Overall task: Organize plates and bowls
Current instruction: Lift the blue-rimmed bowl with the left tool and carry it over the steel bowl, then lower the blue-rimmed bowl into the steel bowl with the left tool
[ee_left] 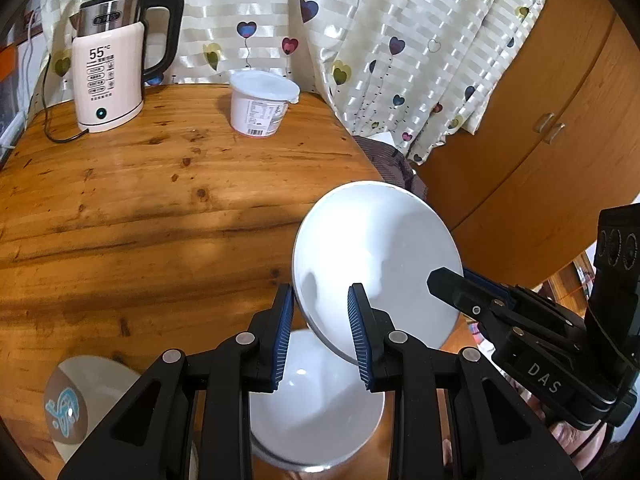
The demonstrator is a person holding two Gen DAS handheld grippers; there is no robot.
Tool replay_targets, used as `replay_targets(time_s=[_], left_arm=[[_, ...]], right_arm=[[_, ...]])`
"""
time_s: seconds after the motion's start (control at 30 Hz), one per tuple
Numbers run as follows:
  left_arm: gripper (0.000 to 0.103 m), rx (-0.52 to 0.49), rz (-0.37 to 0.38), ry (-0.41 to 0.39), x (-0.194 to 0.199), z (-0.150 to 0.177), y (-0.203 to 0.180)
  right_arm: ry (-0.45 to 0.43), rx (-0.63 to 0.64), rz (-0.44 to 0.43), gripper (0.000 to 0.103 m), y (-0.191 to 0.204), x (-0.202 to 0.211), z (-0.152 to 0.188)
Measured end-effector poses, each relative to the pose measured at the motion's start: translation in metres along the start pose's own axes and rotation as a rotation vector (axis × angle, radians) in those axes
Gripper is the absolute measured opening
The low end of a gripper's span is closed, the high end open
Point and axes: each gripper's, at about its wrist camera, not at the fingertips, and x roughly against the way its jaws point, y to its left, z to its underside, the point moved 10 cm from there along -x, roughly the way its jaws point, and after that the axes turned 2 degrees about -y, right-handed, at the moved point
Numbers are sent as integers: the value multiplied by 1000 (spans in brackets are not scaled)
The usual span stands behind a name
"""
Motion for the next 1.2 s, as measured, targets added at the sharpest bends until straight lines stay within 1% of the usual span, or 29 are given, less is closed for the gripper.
replay_targets(time_s=[0.63,0.9,1.2], left_arm=[[29,2,-25,15,29,40,14],[29,6,-36,37,32,55,20],[29,10,-47,68,27,69,22]], right_arm=[[48,-6,-41,18,27,11,38],[76,-12,-46,18,32,10,55],[133,-39,-57,18,29,-1,76]])
